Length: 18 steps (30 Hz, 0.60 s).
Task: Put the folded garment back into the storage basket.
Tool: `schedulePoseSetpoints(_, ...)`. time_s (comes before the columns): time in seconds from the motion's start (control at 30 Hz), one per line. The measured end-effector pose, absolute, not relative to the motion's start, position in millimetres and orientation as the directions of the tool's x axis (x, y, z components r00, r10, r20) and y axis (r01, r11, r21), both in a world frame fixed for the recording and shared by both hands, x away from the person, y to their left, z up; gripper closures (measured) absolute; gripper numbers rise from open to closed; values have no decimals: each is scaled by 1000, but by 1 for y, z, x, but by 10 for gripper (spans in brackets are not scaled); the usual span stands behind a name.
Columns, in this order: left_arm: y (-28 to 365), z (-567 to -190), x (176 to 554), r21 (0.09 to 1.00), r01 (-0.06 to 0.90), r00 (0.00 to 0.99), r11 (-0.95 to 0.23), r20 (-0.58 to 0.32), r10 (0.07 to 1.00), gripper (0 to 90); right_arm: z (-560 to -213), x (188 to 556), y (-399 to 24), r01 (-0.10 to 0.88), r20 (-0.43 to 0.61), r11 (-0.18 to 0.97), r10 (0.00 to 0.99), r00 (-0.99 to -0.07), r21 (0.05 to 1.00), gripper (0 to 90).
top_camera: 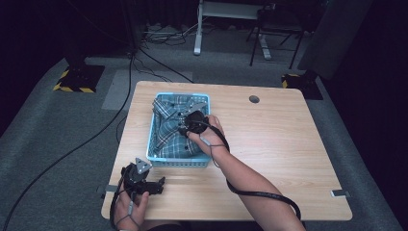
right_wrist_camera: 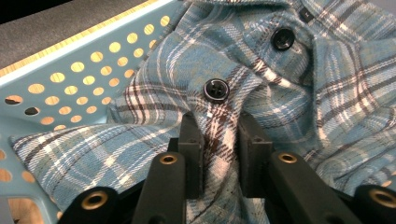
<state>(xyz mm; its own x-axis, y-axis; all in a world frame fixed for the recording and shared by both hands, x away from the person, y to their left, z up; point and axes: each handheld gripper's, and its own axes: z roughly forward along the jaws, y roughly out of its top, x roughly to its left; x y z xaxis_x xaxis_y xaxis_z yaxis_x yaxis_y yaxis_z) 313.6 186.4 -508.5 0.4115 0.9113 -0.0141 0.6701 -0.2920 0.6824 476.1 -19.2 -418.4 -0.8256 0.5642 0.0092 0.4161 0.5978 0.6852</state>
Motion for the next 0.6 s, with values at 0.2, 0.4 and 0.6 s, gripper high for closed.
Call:
schedulePoseSetpoints(0.2,186,-509,314,683,670,411,-292,-14,912,3,-417,476,-25,419,73,519,561,-824,745,429)
schedulePoseSetpoints(0.4,186,-508,314,682,670,412,-292,-14,911,3,-408,476,-32,385,77,473,549,-832,792,250)
schedulePoseSetpoints(0.6,186,-508,314,682,670,411,-292,-14,911,2,-398,472,-38,368,70,473,536,-841,801,246)
